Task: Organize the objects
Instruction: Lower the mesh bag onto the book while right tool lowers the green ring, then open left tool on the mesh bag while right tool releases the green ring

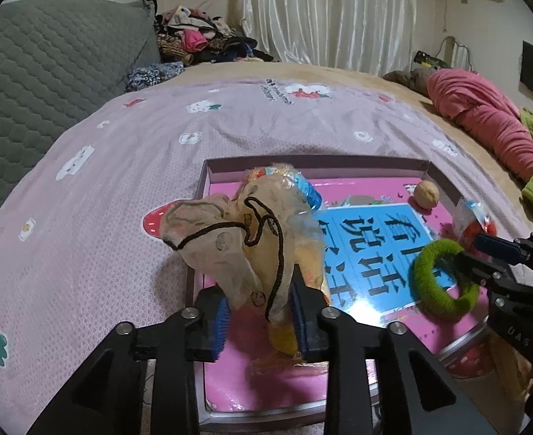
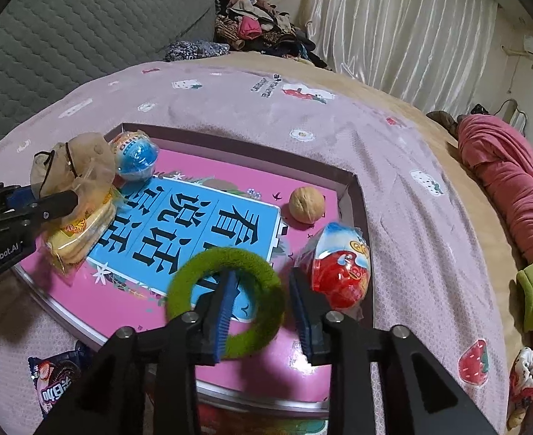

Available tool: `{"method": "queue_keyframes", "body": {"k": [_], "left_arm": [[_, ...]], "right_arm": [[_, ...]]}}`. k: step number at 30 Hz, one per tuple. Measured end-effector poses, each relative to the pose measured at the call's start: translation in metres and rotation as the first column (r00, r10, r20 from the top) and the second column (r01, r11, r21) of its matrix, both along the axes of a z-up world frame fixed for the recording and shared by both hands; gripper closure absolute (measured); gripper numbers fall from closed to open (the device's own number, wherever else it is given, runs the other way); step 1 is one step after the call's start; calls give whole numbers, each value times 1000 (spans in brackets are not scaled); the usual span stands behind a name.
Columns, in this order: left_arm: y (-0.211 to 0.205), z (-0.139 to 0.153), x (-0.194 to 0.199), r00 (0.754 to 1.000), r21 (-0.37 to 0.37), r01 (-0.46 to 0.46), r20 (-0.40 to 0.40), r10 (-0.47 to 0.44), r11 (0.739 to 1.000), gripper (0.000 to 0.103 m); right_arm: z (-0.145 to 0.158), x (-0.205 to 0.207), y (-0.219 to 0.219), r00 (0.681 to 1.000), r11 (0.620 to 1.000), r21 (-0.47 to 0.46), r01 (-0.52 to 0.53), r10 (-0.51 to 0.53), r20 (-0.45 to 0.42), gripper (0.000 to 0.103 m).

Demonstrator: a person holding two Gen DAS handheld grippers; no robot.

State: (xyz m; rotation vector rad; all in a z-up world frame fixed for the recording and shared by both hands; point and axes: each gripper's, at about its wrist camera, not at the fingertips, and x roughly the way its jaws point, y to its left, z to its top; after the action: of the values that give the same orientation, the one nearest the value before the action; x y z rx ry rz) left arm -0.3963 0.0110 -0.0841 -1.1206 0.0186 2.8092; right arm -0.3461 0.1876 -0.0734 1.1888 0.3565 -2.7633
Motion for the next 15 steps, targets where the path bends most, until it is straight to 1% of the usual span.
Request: {"method": "queue_keyframes", "body": {"k": [1,2,5,7,9,11,13,15], "left_arm": [[0,1,1,1000,2,5,-4,-5,1000,59],[0,3,2,1000,4,5,-12,-5,1000,54],[-1,9,4,1000,14,8,-23,-8,1000,47],[-1,11,5,1000,27,11,-23,-11,1000,46],[0,13,6,999,13,12,-30,-12,1000,45],[1,15,7,999,13,15,-28,-15,1000,29],[0,17,9,1000,19,19,-25,-19,1000,29],[0,22,12,999,15,18,-40,-18,1000,29]], "right_arm": [[2,1,0,1000,1000,0,-1,1,-7,67],[3,1,-1,1000,1000,-1,0,0,-13,66],[9,4,-1,1000,1000,-8,-2,2,-30,62],[14,6,-1,999,1000,-18,-8,7,-46,59],[19,8,-1,998,1000,-22,-8,7,-64,57],[22,10,-2,997,1000,-12,-7,6,-81,51],[24,12,-2,995,1000,2,2,-1,-95,44],[26,13,-2,994,1000,8,4,-3,-106,43]]}}
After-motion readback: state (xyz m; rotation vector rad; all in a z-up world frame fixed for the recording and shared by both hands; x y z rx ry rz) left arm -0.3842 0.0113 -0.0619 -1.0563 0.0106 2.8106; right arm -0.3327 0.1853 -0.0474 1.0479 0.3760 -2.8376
